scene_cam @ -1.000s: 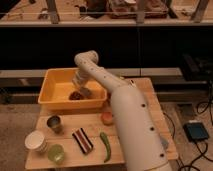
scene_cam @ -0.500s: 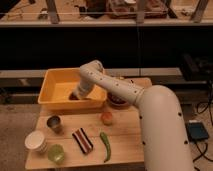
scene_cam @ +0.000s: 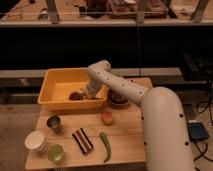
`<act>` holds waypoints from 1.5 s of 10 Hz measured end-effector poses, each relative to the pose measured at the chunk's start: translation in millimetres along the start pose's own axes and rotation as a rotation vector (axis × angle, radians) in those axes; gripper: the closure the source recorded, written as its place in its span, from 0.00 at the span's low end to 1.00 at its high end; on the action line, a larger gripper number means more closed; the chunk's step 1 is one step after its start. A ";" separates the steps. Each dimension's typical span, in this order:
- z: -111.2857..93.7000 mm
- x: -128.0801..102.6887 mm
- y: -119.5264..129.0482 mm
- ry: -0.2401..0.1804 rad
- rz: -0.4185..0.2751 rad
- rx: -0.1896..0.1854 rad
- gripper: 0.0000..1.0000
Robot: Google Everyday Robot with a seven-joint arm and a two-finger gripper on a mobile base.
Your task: Wipe tray with towel
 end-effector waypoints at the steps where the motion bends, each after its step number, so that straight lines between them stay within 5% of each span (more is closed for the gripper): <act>1: 2.1 8.4 19.5 -0.005 0.020 -0.021 1.00; 3: 2.8 37.3 55.5 0.003 0.055 -0.066 1.00; 5: 2.4 64.3 59.5 0.024 0.057 -0.077 1.00; 9: 1.8 91.8 8.6 0.075 0.012 -0.005 1.00; 13: -8.9 58.5 -76.3 0.109 -0.089 0.099 1.00; 15: -13.5 33.2 -95.6 0.121 -0.132 0.134 1.00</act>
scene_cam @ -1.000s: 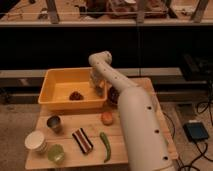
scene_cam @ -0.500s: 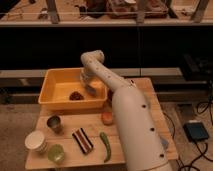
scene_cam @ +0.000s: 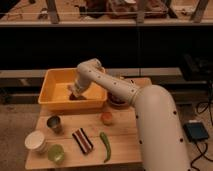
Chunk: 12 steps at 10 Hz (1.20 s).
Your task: Wipe tray with towel
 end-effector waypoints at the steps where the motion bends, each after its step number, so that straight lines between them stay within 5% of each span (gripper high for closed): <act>1: -2.5 -12.4 -1.4 -0.004 -0.013 0.008 1.00; 3: -8.5 -30.9 11.7 -0.010 0.000 0.000 1.00; 6: -22.3 -51.6 75.1 -0.019 0.105 -0.071 1.00; 9: -20.0 -24.4 133.0 -0.027 0.155 -0.135 1.00; 12: -19.0 22.5 160.9 -0.023 0.153 -0.168 1.00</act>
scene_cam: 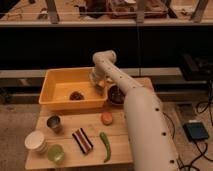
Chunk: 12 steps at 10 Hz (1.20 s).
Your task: Wipe tray with towel
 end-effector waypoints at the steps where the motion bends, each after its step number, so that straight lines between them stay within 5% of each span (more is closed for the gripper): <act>1: 1.9 10.5 -2.9 0.002 -0.012 0.001 1.00; 5: 1.2 33.7 -44.2 0.020 -0.119 0.040 1.00; 9: -18.3 -15.2 -116.3 0.038 -0.251 0.131 1.00; 12: -26.3 -56.0 -139.3 0.022 -0.292 0.169 1.00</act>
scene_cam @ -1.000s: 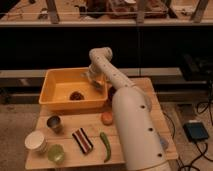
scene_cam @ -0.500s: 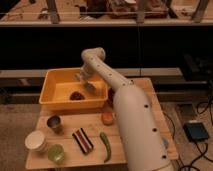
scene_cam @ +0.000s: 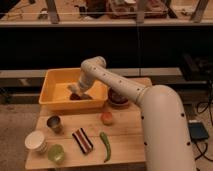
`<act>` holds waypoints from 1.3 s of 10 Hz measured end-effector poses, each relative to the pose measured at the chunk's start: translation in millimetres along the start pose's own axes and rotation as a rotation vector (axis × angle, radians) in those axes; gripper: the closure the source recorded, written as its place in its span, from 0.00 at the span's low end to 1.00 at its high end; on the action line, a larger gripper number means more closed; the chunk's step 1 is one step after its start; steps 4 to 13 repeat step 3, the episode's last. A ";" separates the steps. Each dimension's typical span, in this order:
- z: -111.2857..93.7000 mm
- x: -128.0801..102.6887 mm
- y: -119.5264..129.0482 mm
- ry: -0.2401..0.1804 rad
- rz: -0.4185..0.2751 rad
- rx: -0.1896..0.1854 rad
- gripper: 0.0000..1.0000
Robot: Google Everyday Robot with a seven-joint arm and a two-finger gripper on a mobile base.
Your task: Wipe tray with towel
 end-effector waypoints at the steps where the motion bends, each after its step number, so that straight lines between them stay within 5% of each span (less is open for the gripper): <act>1: -1.8 -13.3 2.0 -0.009 0.014 0.003 1.00; 3: -6.1 -32.7 15.8 -0.024 0.052 0.006 1.00; 13: -6.1 -32.7 15.8 -0.024 0.052 0.006 1.00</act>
